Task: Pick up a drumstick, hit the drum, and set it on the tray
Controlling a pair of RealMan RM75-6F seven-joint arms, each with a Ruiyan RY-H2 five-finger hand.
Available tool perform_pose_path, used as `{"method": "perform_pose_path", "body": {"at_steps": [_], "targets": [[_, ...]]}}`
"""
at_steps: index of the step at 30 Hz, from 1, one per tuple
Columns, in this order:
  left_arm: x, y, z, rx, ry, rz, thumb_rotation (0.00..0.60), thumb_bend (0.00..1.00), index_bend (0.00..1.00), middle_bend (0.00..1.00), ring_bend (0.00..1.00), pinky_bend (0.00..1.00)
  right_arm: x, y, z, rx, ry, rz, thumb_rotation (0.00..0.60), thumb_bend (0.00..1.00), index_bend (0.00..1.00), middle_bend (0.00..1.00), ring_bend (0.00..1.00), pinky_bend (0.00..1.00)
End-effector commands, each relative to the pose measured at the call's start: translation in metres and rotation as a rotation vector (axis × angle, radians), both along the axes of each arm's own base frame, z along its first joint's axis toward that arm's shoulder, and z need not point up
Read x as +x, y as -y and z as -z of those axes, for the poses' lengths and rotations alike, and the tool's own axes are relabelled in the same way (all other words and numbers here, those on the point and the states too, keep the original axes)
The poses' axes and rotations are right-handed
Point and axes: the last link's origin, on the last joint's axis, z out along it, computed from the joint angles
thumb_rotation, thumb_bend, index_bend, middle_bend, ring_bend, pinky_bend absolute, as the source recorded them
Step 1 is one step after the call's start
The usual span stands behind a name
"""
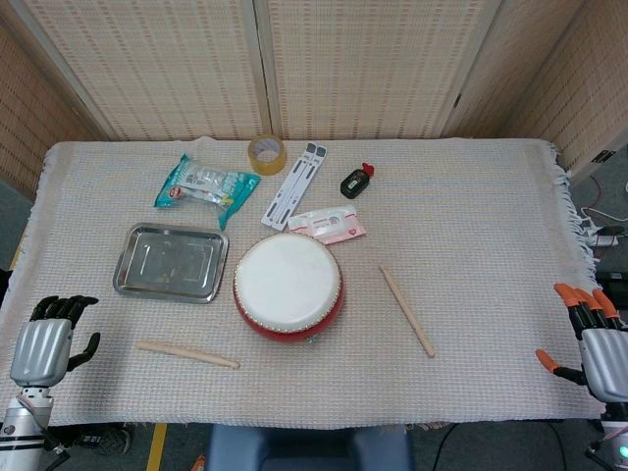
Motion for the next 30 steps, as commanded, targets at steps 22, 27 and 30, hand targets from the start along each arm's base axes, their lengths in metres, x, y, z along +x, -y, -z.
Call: {"method": "perform_pose_path", "body": {"at_steps": [22,27,30], "targets": [[0.024,-0.026,0.062,-0.272,0.056,0.154,0.600,0.35,0.41,0.29,0.25,0.18,0.010,0.007,-0.002,0.001,-0.021,-0.051,0.600,0.18,0.01,0.08,0.00,0.03],[0.035,-0.028,0.088,-0.362,0.056,0.179,0.600,0.35,0.44,0.29,0.25,0.17,0.009,0.006,-0.002,-0.003,-0.020,-0.047,0.600,0.18,0.01,0.08,0.00,0.03],[0.040,-0.028,0.104,-0.405,0.055,0.186,0.600,0.35,0.45,0.29,0.25,0.16,0.008,0.005,-0.003,-0.005,-0.018,-0.044,0.600,0.18,0.01,0.08,0.00,0.03]]}}
